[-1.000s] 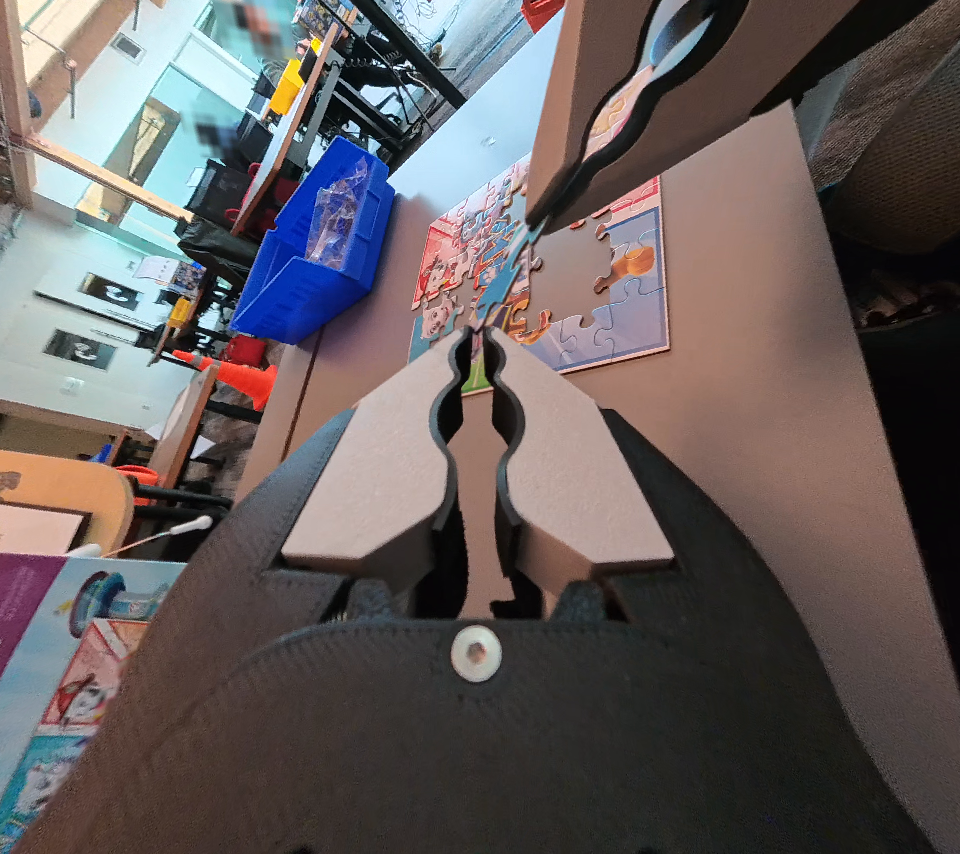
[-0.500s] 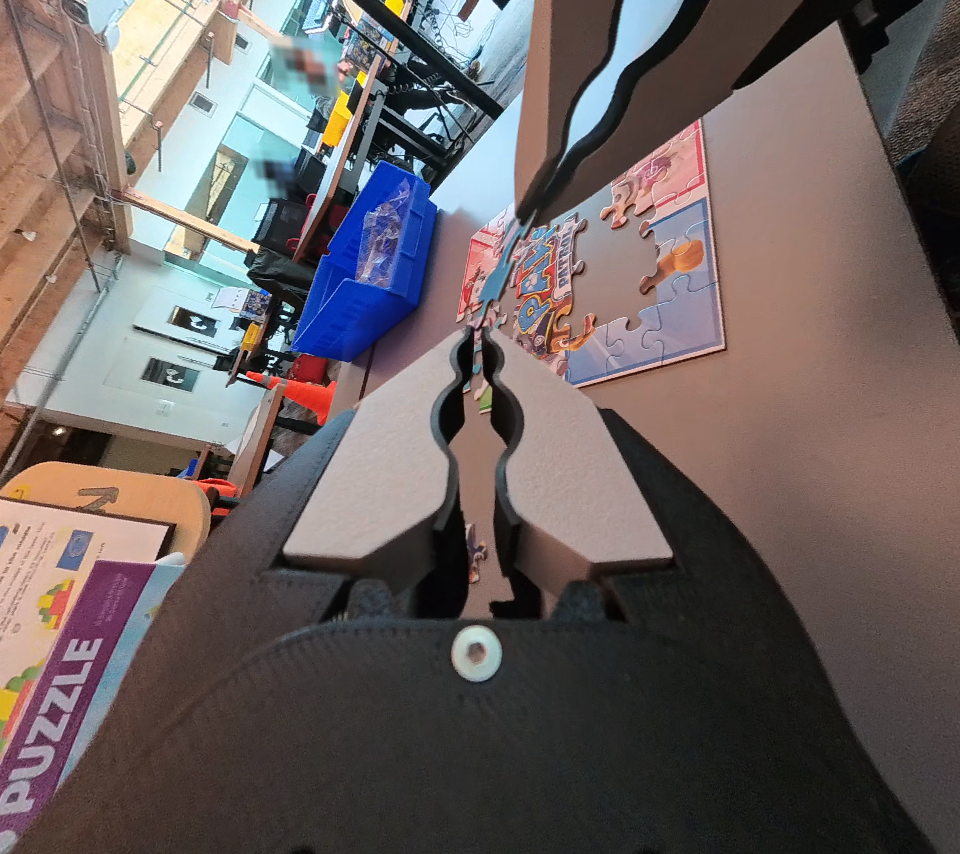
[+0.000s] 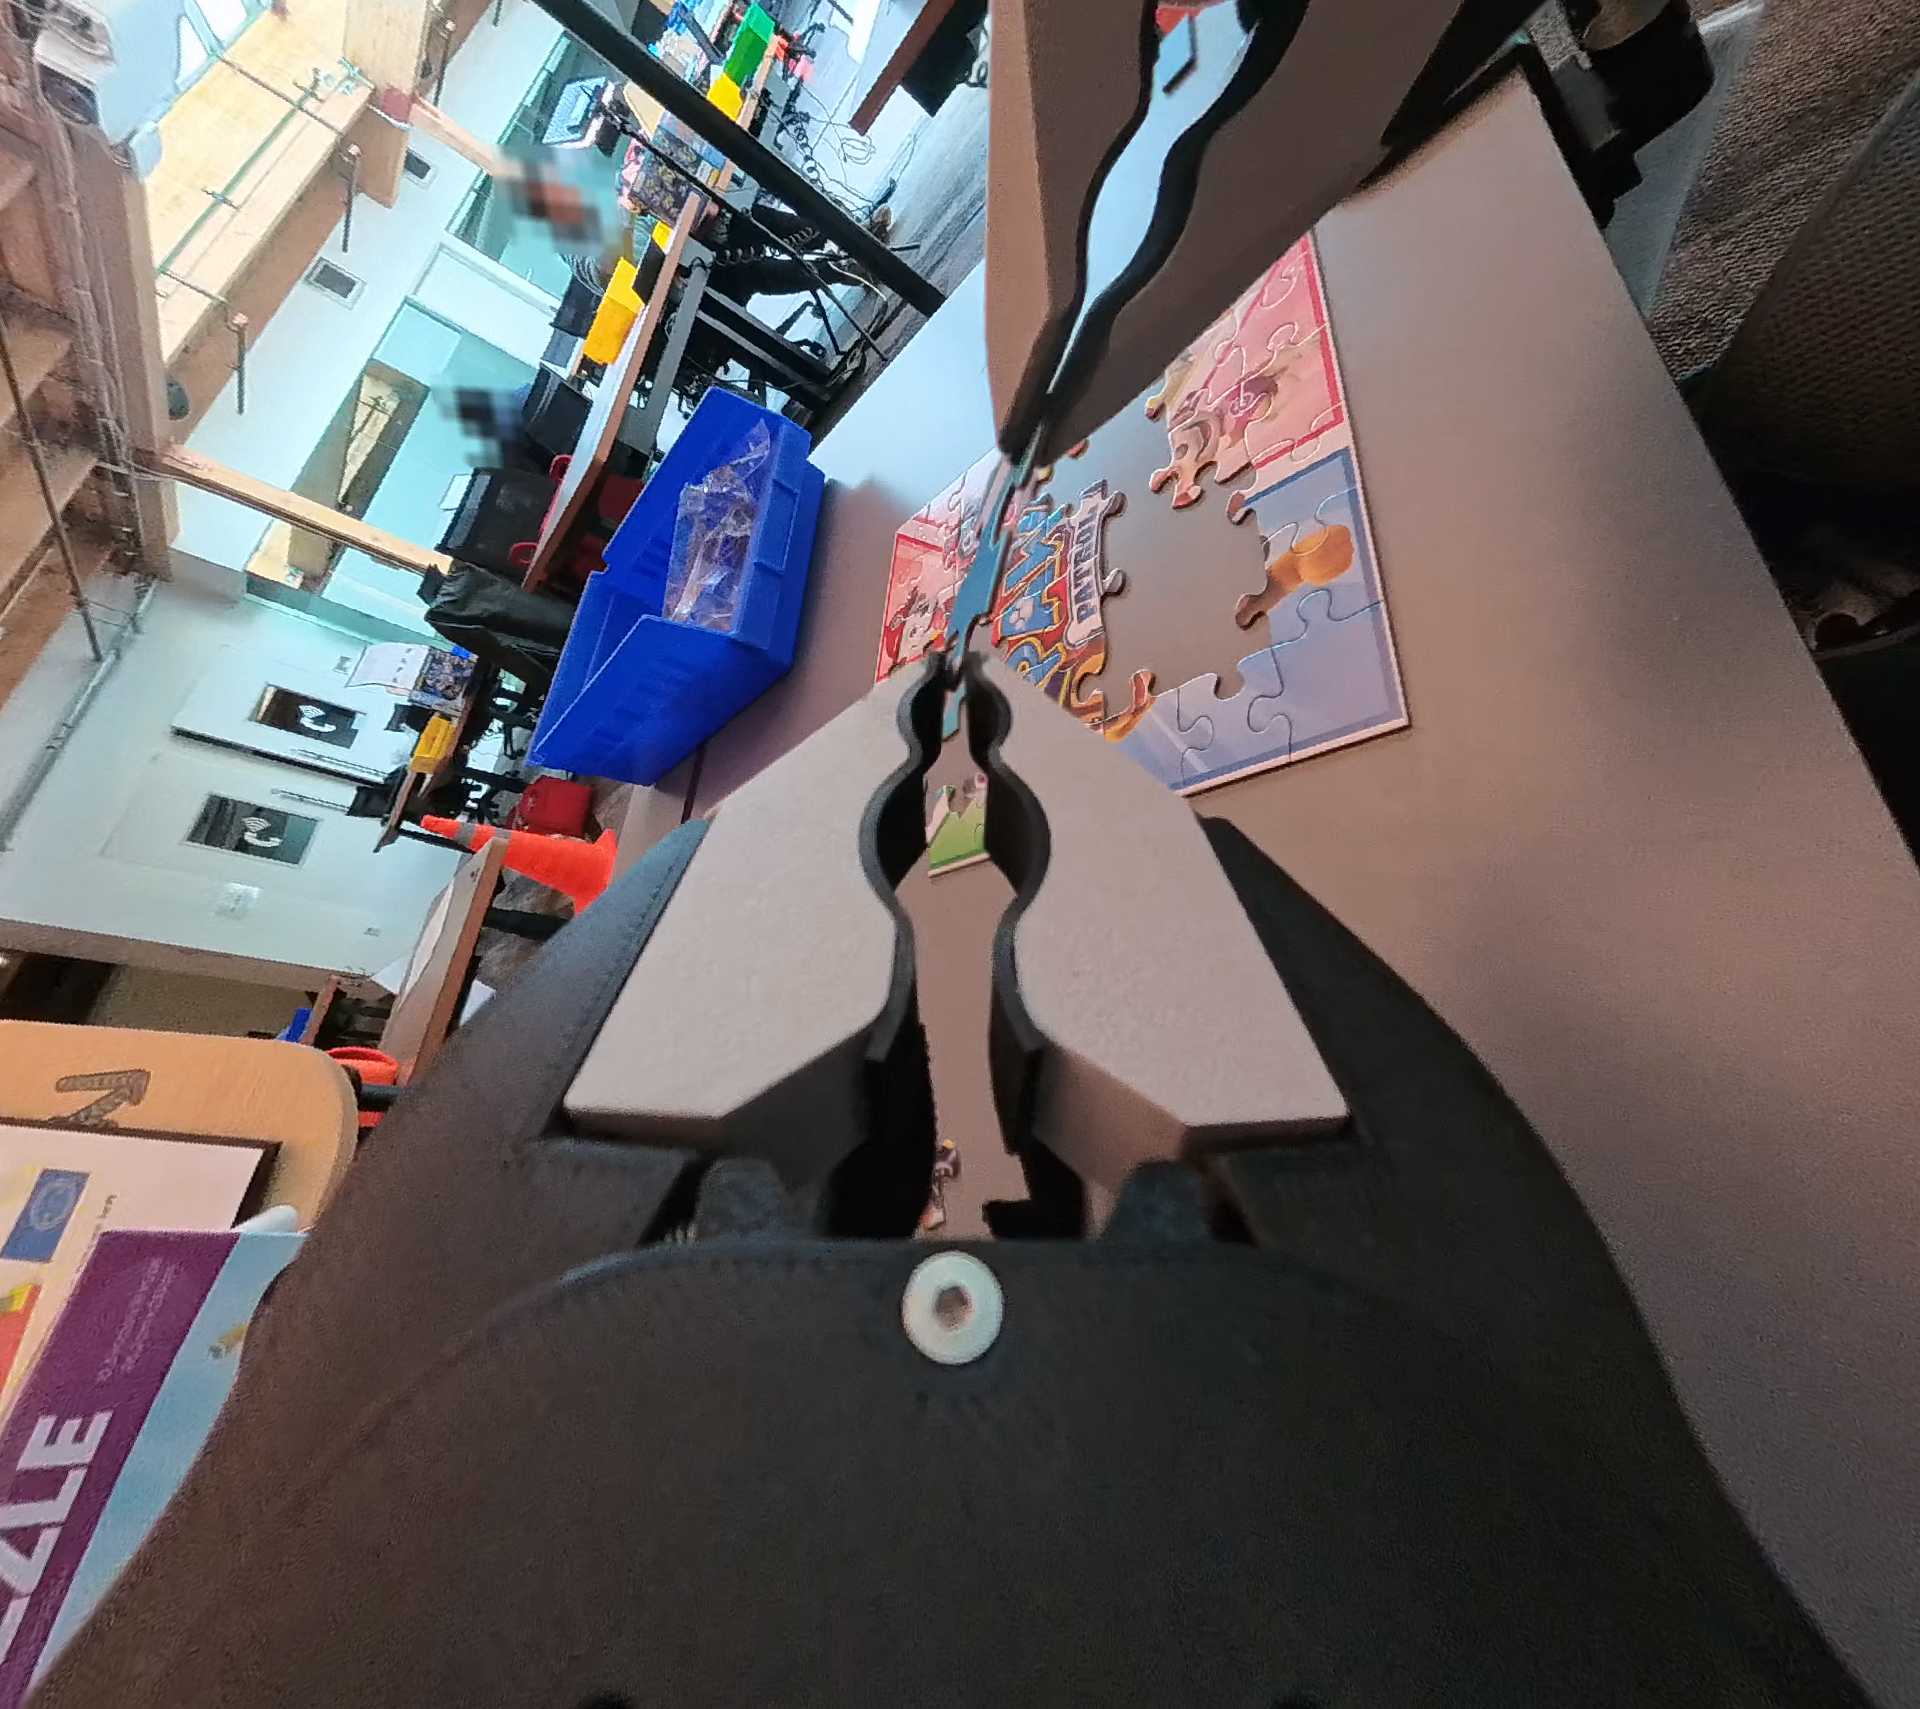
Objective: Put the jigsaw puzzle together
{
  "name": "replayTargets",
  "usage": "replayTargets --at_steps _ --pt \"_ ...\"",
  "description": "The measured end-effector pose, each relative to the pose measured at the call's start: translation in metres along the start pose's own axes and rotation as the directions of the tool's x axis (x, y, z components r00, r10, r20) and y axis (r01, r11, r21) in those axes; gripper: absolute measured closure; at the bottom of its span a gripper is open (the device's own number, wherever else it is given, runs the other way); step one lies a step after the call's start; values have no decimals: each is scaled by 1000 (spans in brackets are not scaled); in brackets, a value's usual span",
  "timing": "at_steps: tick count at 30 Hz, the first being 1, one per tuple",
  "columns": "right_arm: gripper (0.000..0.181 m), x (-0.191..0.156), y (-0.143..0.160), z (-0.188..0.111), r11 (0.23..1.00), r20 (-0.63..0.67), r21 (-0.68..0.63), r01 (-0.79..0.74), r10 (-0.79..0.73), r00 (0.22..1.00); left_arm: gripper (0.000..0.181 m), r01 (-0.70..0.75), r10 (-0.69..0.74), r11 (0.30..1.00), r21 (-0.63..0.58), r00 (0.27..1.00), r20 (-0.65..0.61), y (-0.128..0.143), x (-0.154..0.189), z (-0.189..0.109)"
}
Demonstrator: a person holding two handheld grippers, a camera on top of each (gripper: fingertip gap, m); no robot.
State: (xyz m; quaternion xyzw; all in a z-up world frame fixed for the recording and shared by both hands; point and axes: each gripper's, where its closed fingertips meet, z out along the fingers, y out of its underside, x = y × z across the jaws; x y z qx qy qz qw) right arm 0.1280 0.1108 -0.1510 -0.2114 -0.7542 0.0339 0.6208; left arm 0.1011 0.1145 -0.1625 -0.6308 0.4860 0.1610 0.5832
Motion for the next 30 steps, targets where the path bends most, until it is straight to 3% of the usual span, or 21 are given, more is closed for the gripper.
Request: replayTargets --at_steps 3,8,12,15,19,25,28,30 --pt "181 1 4 2 1000 4 4 -20 20 1000 181 -29 29 1000 -13 999 27 2 -2 2" --pt "174 12 12 0 975 18 30 -219 218 976 181 -95 104 991 -90 989 101 9 -7 8" --pt "169 9 32 5 904 83 -32 -426 427 901 181 -162 187 973 -164 970 154 15 -18 14" --pt "165 8 39 10 715 162 -65 -696 695 700 181 -203 236 960 -192 956 172 13 -19 19" --pt "164 17 36 10 361 257 -29 -932 904 342 181 -244 288 945 -216 936 203 10 -21 26" --pt "156 14 35 7 -90 403 -64 -994 909 -109 181 -299 355 920 -254 910 215 13 -24 32" --pt "158 16 39 8 -264 448 -43 -964 857 -255 181 -347 401 903 -254 893 206 11 -20 36" --pt "156 17 42 8 -338 475 -52 -940 820 -321 181 -369 422 895 -251 884 203 9 -18 38"
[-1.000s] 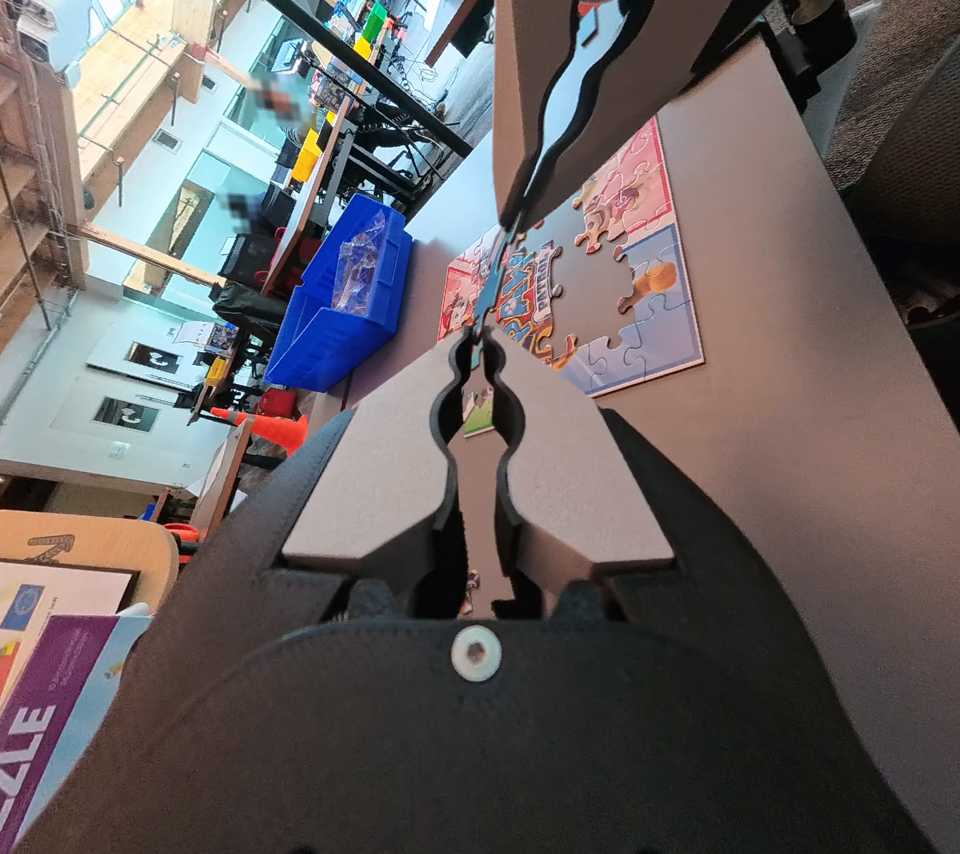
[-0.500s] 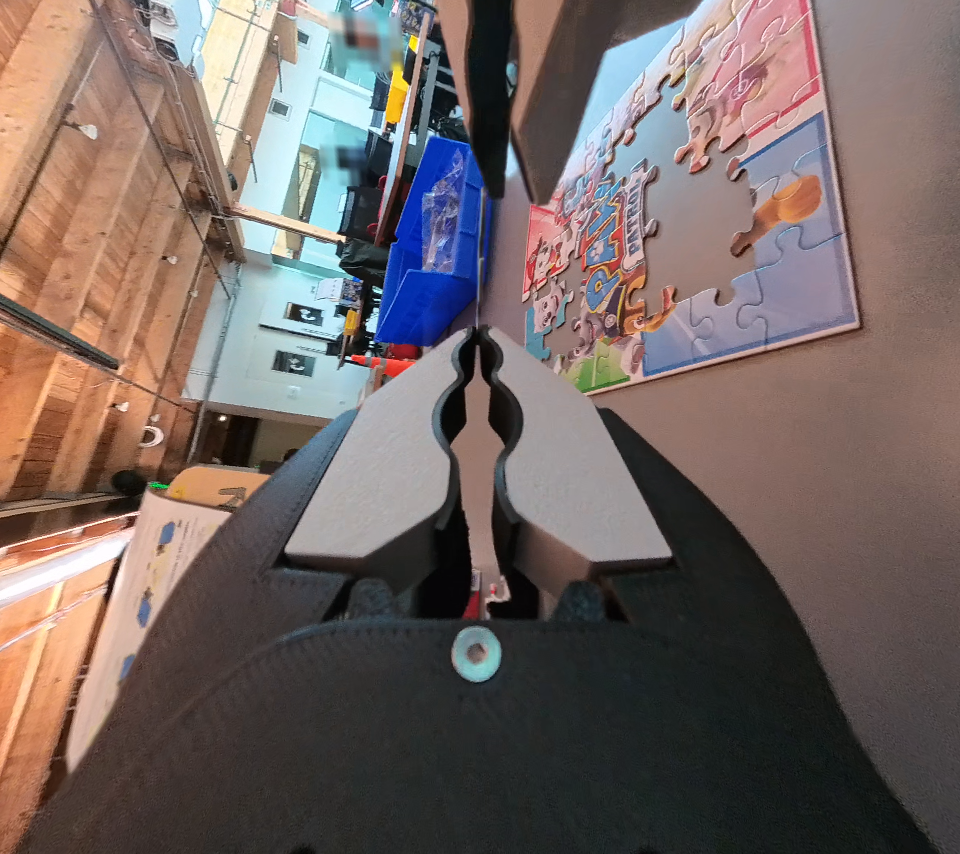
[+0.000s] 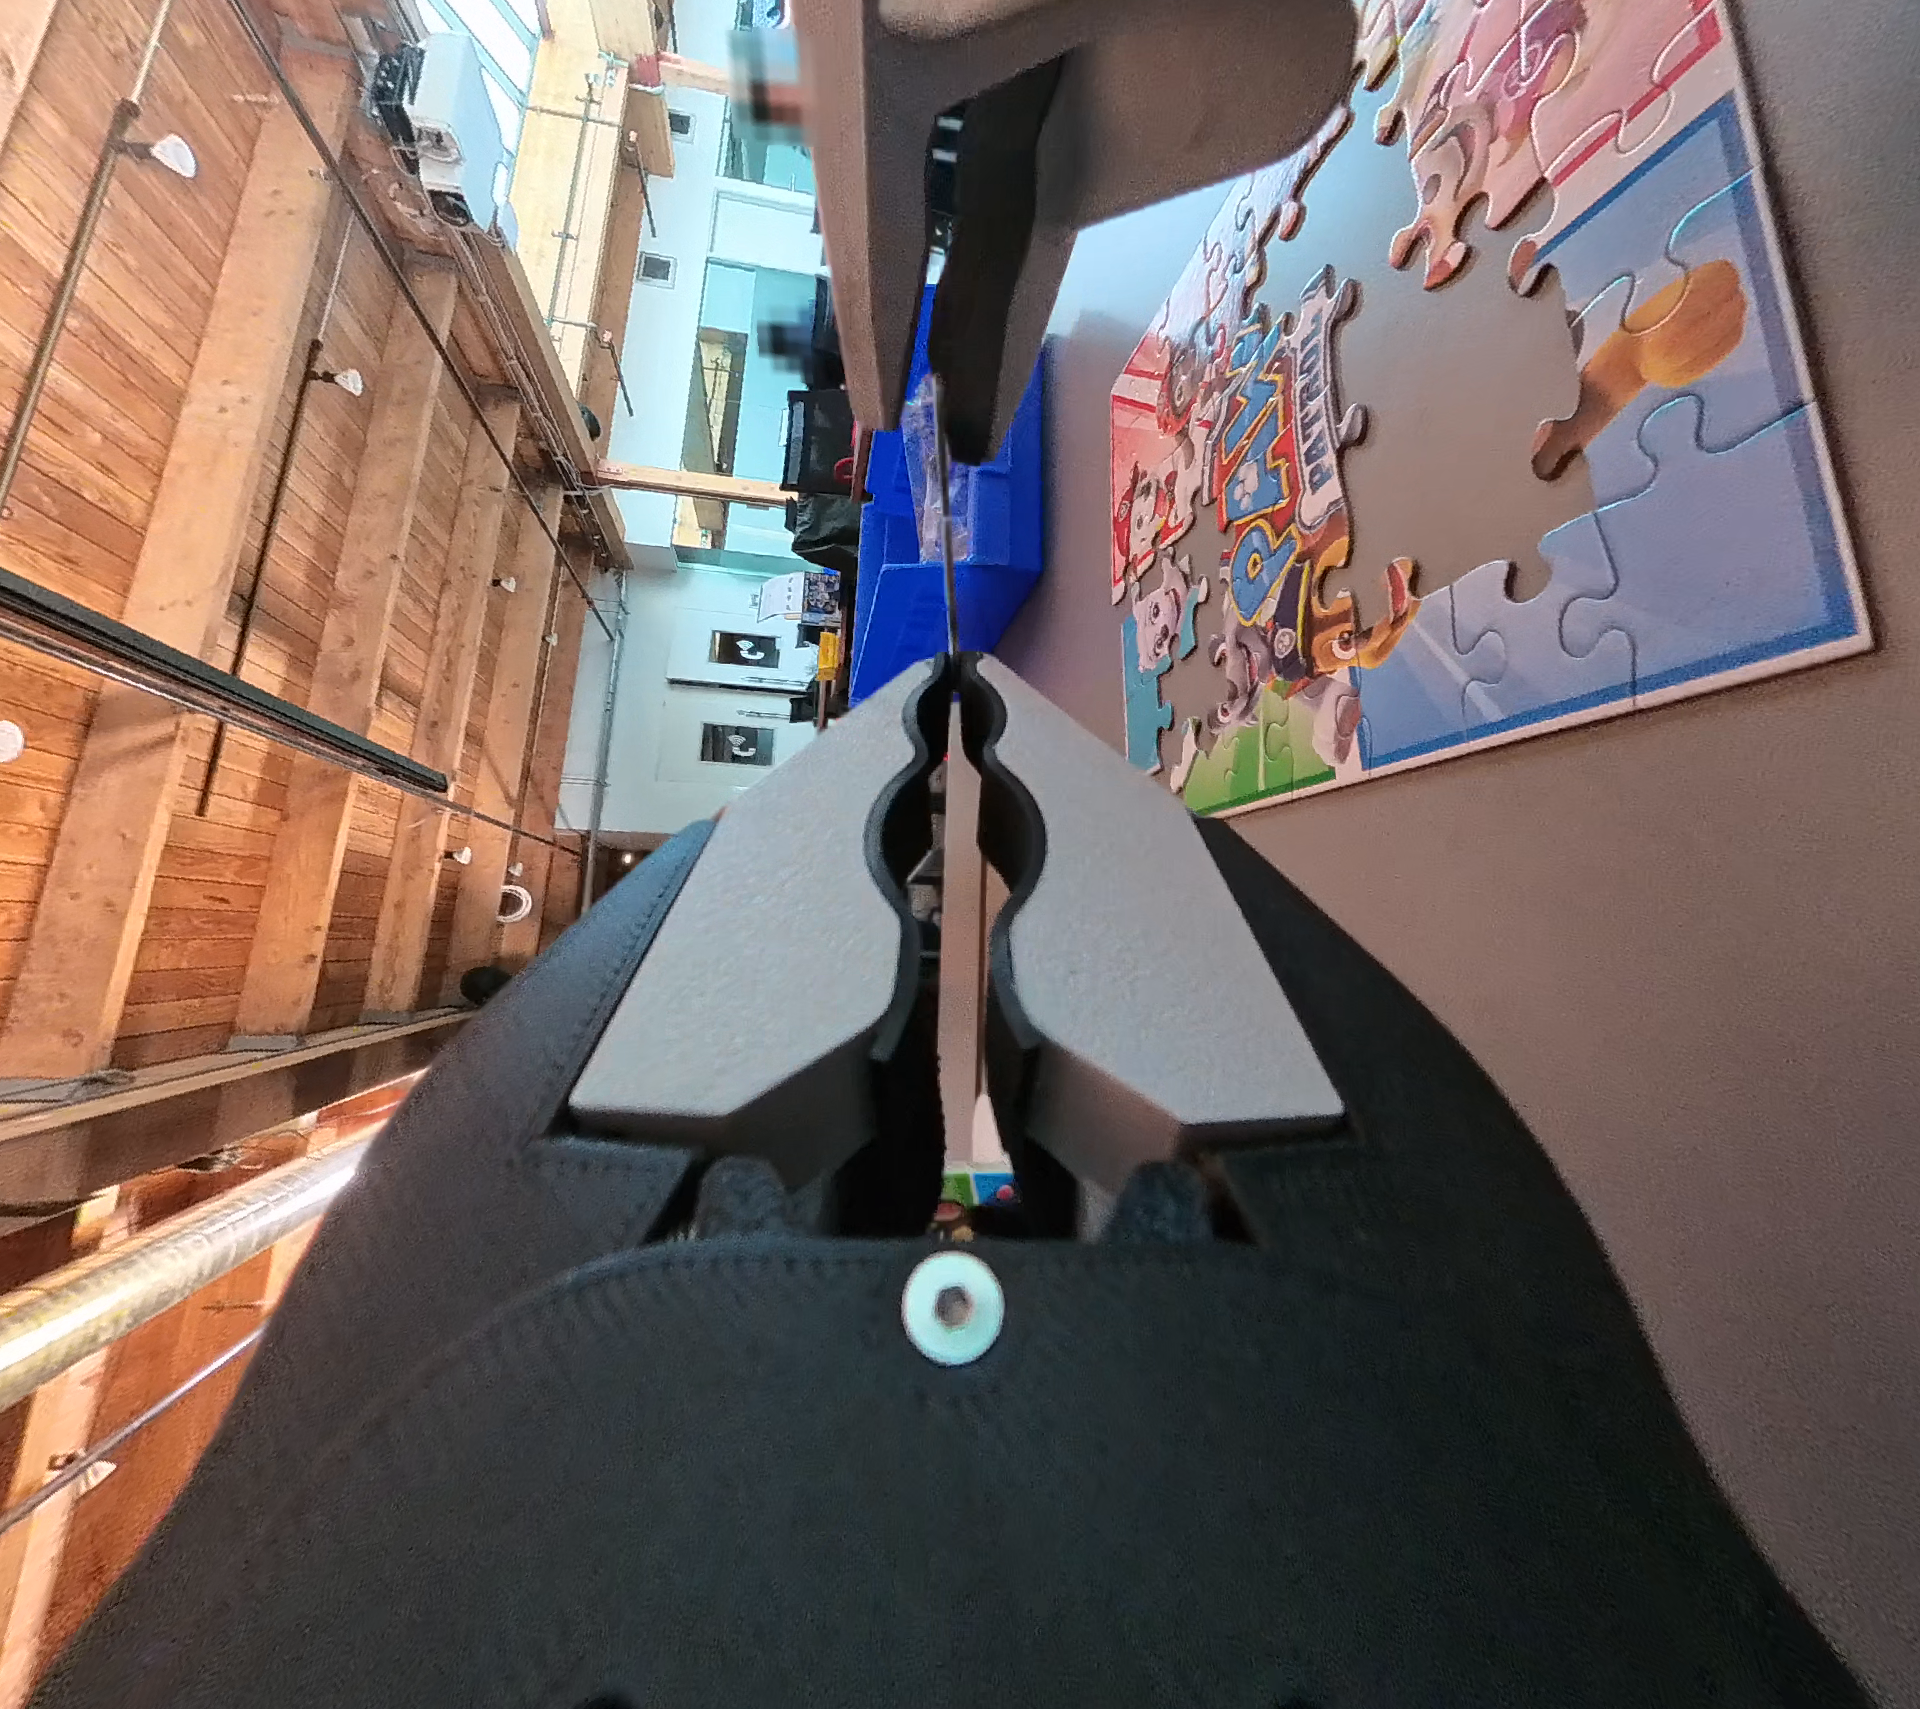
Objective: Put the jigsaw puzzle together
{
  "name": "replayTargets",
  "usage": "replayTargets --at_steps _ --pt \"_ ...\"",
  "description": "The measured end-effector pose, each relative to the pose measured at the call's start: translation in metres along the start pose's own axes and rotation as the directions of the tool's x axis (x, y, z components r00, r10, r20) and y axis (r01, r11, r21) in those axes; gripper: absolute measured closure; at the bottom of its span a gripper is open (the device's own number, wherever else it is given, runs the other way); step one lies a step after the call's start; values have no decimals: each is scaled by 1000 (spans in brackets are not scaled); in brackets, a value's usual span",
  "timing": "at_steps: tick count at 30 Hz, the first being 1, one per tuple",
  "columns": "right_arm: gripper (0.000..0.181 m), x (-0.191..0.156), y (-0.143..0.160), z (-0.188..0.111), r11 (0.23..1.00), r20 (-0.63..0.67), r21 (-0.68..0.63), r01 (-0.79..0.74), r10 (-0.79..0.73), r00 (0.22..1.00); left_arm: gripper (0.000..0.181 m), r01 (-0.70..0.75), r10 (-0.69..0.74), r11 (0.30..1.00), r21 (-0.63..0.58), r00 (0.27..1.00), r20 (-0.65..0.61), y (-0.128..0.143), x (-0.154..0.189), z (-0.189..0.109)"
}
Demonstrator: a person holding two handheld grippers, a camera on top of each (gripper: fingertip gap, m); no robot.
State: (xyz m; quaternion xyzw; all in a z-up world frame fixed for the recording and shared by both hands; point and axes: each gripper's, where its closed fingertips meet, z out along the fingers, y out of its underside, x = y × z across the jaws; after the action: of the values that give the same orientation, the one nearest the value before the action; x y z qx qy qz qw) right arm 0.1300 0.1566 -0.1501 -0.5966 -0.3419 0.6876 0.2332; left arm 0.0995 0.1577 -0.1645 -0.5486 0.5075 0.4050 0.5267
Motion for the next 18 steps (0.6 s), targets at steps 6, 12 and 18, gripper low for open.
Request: replayTargets --at_steps 6,12,18 --pt "174 8 -6 -3 999 -2 25 -22 22 1000 181 -11 11 1000 6 1000 16 -2 -2 5" --pt "181 11 -10 -2 996 -15 -58 72 -73 997 168 129 -124 990 62 989 -86 -6 5 6" --pt "181 11 -3 -7 930 26 -294 222 -224 974 160 594 -514 796 120 767 -385 -9 -11 -3"
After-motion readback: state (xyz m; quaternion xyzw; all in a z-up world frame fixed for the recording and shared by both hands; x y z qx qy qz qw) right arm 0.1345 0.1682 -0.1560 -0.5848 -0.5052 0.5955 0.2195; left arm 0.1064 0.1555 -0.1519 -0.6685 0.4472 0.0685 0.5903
